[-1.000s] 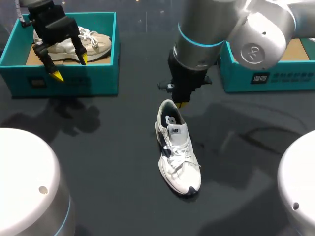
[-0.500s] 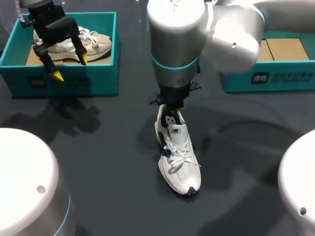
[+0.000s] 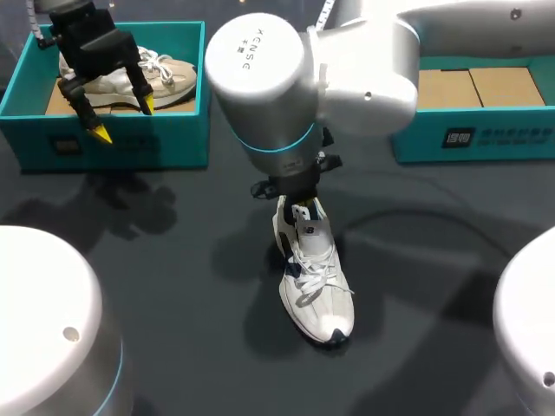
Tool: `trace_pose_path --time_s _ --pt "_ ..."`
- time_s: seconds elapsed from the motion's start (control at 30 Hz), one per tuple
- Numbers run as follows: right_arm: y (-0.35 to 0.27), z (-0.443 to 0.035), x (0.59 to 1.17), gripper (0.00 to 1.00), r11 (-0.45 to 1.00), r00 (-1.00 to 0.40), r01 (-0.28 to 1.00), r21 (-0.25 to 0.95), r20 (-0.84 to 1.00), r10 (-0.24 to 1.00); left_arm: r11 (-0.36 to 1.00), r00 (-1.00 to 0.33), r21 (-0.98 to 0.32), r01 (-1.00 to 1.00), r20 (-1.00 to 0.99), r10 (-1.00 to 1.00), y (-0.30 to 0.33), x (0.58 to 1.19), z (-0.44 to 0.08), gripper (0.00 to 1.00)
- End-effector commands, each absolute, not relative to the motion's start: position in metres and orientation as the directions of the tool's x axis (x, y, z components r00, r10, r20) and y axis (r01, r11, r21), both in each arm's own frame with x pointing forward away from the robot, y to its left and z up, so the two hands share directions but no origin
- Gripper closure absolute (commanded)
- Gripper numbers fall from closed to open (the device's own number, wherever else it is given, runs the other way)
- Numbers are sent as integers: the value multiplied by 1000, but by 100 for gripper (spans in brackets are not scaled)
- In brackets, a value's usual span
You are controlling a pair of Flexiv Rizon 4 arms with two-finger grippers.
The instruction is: Take the shoe out of the shoebox, open the shoe tongue, remove and reinsert the insole, then place the shoe into the shoebox
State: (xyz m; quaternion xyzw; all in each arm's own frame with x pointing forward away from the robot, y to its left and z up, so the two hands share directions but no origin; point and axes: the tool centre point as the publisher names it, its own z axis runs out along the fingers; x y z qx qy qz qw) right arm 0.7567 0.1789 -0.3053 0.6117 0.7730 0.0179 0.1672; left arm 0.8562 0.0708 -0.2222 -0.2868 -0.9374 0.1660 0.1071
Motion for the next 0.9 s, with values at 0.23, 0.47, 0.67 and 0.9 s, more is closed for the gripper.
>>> trace_pose_path --time_s 0.23,0.47,0.67,0.9 --pt "168 -340 762 100 185 -112 944 273 -261 959 781 -812 -371 503 106 574 71 856 -222 0" --pt "167 -355 758 100 173 -73 945 279 -334 940 781 -812 -371 503 106 574 71 856 -222 0" --pt "165 -367 759 100 171 -63 946 275 -364 929 781 -812 -371 503 106 574 71 856 -222 0" --pt "160 -383 766 100 174 -73 954 244 -373 925 781 -812 -371 503 106 574 71 856 -222 0"
